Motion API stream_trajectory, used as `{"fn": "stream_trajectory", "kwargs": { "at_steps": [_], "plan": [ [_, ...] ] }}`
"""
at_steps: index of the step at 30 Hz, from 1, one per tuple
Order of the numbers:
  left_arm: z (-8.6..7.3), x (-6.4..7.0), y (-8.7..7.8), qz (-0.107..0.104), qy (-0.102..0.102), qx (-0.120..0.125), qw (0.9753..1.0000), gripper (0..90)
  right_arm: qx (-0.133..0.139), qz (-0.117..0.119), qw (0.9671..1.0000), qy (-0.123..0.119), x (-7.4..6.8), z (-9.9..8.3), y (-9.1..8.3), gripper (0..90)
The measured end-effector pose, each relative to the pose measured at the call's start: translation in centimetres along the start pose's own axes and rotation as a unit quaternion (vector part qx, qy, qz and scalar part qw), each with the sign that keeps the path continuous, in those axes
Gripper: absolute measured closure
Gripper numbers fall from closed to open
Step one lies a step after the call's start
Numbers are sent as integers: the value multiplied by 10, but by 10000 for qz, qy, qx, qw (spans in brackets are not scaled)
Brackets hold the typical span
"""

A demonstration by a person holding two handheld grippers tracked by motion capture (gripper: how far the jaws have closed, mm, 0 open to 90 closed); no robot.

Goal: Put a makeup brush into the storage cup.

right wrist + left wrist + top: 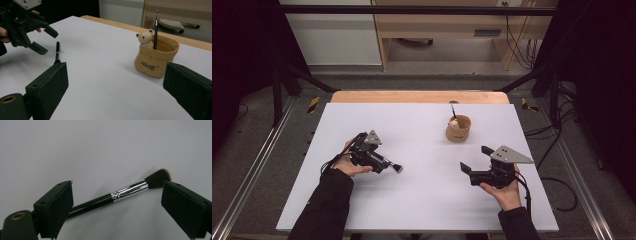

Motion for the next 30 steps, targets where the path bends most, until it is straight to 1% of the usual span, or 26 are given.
{"fn": "stream_trajectory", "kwargs": {
  "at_steps": [3,6,10,12,13,14,16,21,22,24,25,27,29,30],
  "plan": [
    [-1,-1,4,48,44,-98,9999,120,4,9,10000,-13,0,0,0,68],
    [-2,-2,9,59,107,-137,9998,125,7,1,10000,-6,0,0,0,68],
    [-2,1,15,30,151,-178,9997,139,9,12,10000,-9,0,0,0,68],
    [-2,1,17,45,306,-295,9991,150,9,12,10000,-4,0,0,-1,68],
    [-2,2,19,31,301,-293,9991,158,17,12,10000,-7,0,0,-1,68],
    [-2,2,20,31,349,-316,9989,169,12,10,10000,-7,0,1,-1,68],
    [-3,3,21,34,348,-327,9989,188,10,10,10000,-6,0,1,-1,68],
    [-6,3,24,-37,298,-391,9988,235,11,6,10000,11,0,1,-1,69],
    [-6,3,24,-79,265,-387,9989,235,7,17,10000,-9,0,1,-1,69],
    [-7,2,24,-80,244,-381,9989,245,8,5,10000,-3,0,1,0,69],
    [-7,2,24,-44,220,-366,9991,254,10,12,10000,6,-1,1,0,69],
    [-8,2,24,-105,173,-408,9990,274,8,10,10000,1,-1,1,0,69],
    [-9,1,24,-109,161,-469,9987,298,4,9,10000,-14,0,1,-1,69],
    [-10,1,24,-123,123,-457,9988,311,10,1,10000,4,-1,1,-1,69]
  ]
}}
Point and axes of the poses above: each handheld gripper's, and its own axes: y roughly forward along the jaws, z roughly out of its top, x roughly to its right, the point moved 3 cm from there along y, roughly forward along the jaws, and after that the axes turned 2 degrees about z, right-handed, at the moved point
